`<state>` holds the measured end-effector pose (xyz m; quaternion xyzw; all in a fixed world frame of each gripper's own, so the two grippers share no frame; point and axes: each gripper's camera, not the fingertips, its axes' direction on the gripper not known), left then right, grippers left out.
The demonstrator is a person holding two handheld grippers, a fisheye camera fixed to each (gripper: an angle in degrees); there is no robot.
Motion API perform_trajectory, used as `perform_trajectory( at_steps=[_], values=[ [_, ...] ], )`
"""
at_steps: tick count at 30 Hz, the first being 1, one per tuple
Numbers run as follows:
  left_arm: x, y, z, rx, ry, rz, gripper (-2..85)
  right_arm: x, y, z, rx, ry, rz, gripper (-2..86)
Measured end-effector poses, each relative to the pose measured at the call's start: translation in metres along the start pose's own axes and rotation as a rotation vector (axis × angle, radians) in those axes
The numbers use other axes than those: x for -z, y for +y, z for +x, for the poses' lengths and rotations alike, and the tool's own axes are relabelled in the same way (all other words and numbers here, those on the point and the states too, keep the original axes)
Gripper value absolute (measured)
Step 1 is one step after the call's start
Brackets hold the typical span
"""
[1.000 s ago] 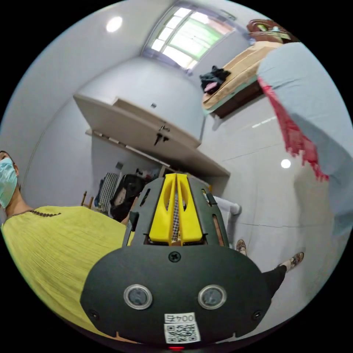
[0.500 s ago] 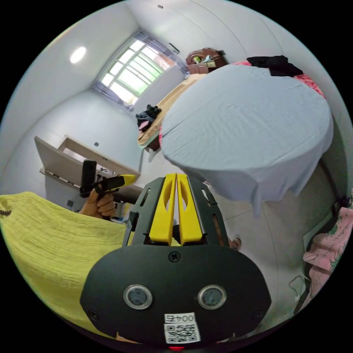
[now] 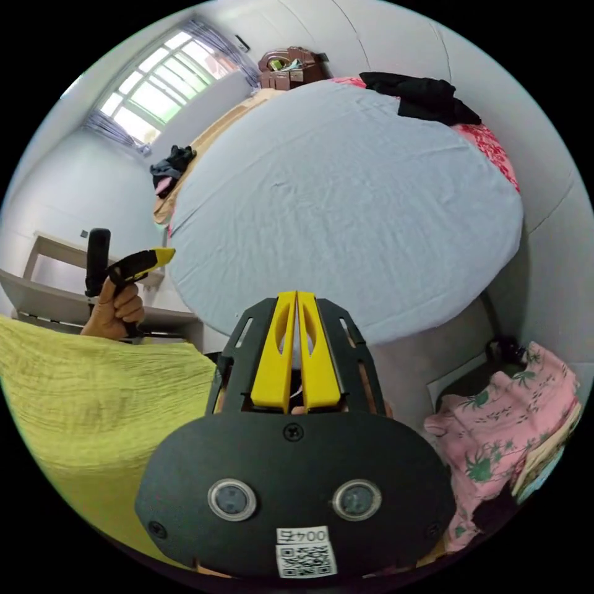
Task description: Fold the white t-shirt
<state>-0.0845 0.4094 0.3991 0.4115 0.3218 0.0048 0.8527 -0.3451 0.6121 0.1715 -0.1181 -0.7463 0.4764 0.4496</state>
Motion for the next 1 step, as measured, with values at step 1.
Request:
perform_trajectory(
  at_steps=[1],
  values=[
    [-0.0115, -0.0030, -0.0113, -0.005, -0.013, -0.013, 0.1, 0.0141, -0.0217, -0.0042, 0.008, 0.033, -0.009, -0.7]
  ],
)
